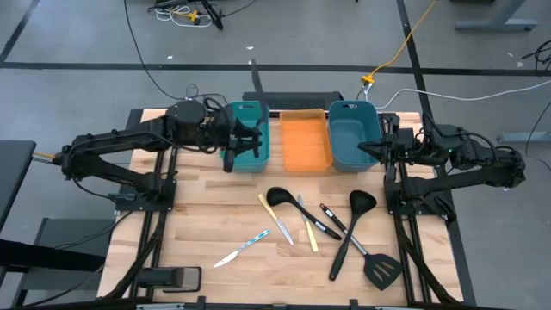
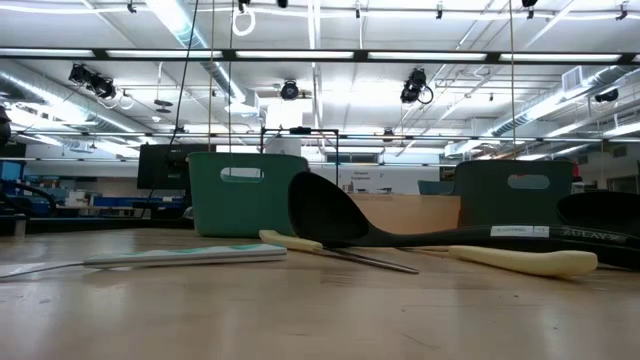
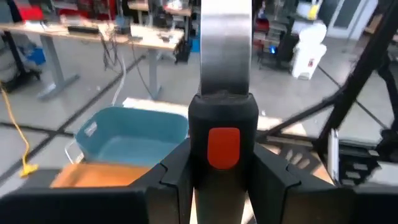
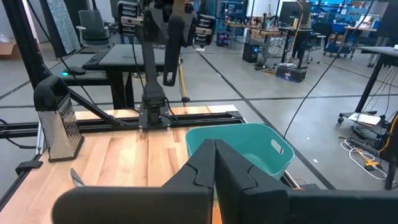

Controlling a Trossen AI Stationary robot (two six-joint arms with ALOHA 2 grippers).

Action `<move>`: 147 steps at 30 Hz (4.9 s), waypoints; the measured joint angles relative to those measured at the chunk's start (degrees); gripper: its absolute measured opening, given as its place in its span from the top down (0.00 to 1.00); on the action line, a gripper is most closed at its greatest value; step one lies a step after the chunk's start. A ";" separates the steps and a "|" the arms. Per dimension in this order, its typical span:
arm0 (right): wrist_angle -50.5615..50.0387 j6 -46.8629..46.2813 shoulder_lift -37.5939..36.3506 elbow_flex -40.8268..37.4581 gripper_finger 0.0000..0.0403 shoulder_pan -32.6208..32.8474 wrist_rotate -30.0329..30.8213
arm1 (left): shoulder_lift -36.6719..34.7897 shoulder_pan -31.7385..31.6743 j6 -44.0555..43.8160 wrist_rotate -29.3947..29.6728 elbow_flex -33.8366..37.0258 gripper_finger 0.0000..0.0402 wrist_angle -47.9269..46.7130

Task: Pick & Place Kitchen Items
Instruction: Put the left black spatula into the blue bin

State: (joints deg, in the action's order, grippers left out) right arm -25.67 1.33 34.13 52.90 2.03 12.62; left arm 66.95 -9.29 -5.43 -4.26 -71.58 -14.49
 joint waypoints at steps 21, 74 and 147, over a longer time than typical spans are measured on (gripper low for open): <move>0.28 0.74 0.07 0.00 0.98 0.02 0.00 | 3.19 -0.56 0.08 -2.83 -0.03 0.70 5.43; 20.00 0.69 9.94 0.04 0.99 0.00 -0.98 | 7.42 -1.94 1.76 -5.64 -9.37 0.70 2.38; 29.49 -2.59 37.80 21.24 0.89 -0.11 -4.65 | 8.27 -1.56 1.69 -10.45 -9.26 0.70 2.43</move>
State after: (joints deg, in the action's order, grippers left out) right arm 3.82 -1.26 71.92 74.15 1.91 7.98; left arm 75.22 -10.84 -3.75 -14.71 -80.84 -12.05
